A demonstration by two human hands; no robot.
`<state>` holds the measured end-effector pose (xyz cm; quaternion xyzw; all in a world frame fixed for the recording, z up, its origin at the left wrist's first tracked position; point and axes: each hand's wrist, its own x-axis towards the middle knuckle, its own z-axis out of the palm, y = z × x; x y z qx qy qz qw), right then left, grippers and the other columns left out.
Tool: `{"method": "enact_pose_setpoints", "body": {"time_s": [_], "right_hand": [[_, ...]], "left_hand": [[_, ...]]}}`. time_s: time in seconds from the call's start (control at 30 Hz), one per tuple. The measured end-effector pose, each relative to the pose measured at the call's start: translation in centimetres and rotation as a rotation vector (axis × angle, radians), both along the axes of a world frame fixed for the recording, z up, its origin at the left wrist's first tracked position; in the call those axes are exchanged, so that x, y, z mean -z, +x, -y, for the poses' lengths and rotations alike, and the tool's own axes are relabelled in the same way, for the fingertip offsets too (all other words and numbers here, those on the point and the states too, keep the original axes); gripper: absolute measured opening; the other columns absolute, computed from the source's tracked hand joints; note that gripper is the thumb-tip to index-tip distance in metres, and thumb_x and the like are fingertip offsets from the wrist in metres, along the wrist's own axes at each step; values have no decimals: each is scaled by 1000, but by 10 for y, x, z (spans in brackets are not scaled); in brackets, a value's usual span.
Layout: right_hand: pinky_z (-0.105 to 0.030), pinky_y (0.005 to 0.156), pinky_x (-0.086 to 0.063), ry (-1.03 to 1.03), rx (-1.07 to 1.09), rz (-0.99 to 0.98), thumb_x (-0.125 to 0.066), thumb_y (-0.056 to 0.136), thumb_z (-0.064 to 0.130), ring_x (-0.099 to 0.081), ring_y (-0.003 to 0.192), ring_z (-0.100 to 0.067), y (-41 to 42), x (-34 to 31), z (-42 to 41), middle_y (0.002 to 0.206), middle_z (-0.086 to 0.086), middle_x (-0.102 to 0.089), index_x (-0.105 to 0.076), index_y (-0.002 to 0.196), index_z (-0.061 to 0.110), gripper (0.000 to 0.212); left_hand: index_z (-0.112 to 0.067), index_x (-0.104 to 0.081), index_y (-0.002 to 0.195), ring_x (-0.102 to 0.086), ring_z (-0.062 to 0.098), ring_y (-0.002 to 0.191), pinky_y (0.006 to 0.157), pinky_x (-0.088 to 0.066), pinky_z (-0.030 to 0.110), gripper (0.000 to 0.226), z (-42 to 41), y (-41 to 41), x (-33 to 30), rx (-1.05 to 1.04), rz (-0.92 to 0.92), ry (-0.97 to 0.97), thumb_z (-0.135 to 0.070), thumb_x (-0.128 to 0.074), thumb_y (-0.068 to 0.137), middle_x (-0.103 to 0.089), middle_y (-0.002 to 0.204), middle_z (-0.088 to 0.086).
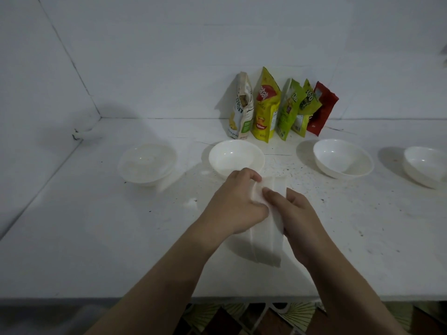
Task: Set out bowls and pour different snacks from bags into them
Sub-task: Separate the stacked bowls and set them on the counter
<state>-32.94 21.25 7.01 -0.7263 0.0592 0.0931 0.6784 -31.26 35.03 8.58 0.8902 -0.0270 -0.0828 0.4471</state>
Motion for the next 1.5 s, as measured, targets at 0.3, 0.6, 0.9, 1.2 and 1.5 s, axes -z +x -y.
{"method": "enact_pose_setpoints", "body": {"time_s": [0.3,0.6,0.9,1.2,1.5], "right_hand": [[-34,71,-52,16,133,204,-64,92,37,-68,82,-5,-23,-17,-1,92,18,-73,-69,96,34,7],[-29,67,-49,-78,86,343,-53,80,48,-65,84,2,-21,-26,-25,94,21,-71,-69,102,32,31],[-27,65,-46,-71,173,387,-54,83,46,-63,82,10,-20,-26,-30,91,31,-68,-63,91,40,13],[-23,75,-57,-29,219,486,-52,97,42,-71,95,-5,-26,-32,17,101,13,-75,-67,109,32,21],[-8,66,-50,-143,137,374,-40,95,40,-68,83,6,-24,-31,101,88,23,-73,-65,107,25,32]], "left_hand": [[-35,-53,107,-61,25,103,81,-50,38,54,-86,5,40,-226,9,-146,-1,-45,67,-63,116,-6],[-19,-60,112,-58,15,87,61,-40,20,51,-138,6,75,-377,37,40,13,-44,75,-63,121,5],[-26,-49,131,-44,7,123,99,-37,21,48,-44,-20,12,-135,472,-10,-1,-47,90,-49,135,-9],[-50,-22,139,-18,16,144,111,-34,38,83,24,-30,-30,271,388,61,-45,-64,68,-14,154,-13],[-44,-20,136,-14,22,143,111,-29,43,91,116,-30,-14,123,423,126,-37,-66,58,-8,156,-7]]}}
